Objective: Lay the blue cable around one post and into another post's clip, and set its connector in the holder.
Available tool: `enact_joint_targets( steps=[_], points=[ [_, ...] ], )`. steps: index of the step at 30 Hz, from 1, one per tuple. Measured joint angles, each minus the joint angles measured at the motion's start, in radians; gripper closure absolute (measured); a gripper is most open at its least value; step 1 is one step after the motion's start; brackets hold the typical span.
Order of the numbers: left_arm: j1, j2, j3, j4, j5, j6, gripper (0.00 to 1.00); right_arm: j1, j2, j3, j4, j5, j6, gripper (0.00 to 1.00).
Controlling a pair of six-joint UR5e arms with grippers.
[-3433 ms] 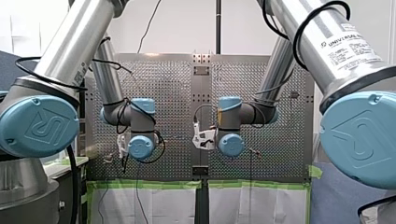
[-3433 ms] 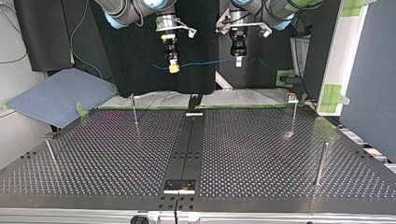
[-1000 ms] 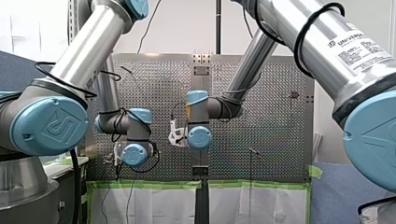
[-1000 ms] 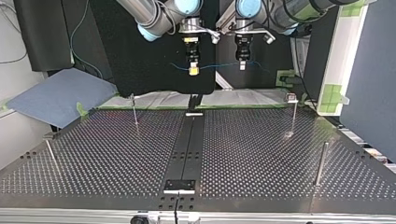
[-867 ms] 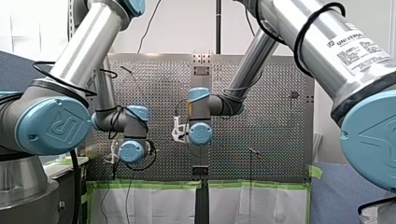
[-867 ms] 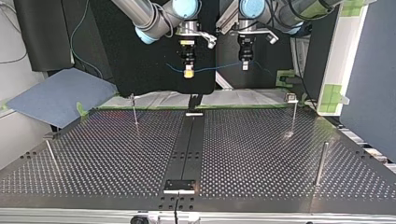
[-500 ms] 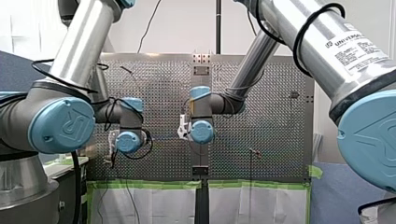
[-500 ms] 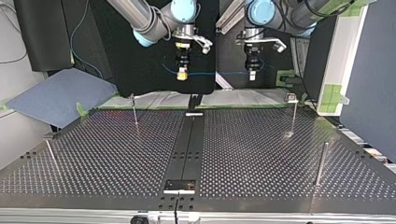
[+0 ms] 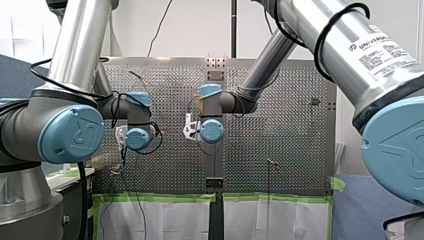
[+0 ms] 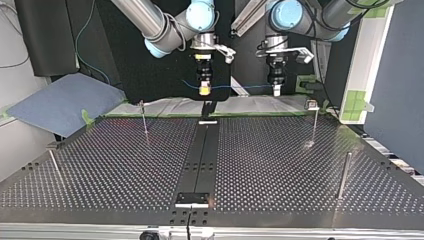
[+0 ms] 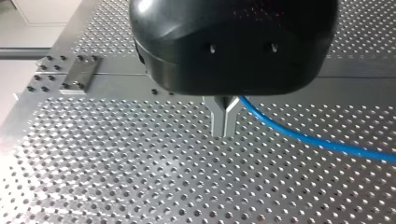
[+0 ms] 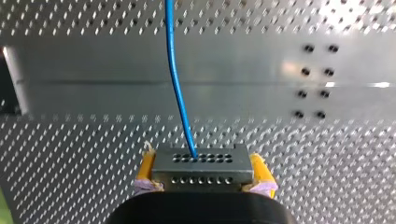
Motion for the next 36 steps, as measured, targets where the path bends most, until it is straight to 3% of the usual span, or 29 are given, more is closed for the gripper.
enact_joint_targets(
  steps=[5,11,21,28,36],
  points=[
    [0.008,0.047,0.002,-0.016,0.040,-0.037,1.00,0.001,-0.001,-0.021,0.009,-0.040,-0.001,0.95],
    [0.011,0.102,0.003,-0.016,0.052,-0.081,1.00,0.004,-0.008,-0.061,0.039,-0.068,-0.001,0.95],
    [0.029,0.147,0.003,-0.031,-0.020,-0.112,1.00,0.002,-0.075,-0.087,0.074,-0.090,0.001,0.95],
    [0.046,0.204,0.003,-0.082,-0.037,-0.137,1.00,0.004,-0.118,-0.103,0.075,-0.105,0.000,0.95],
    [0.061,0.275,0.004,-0.151,-0.071,-0.172,1.00,0.009,-0.133,-0.150,0.086,-0.160,0.000,0.95]
  ],
)
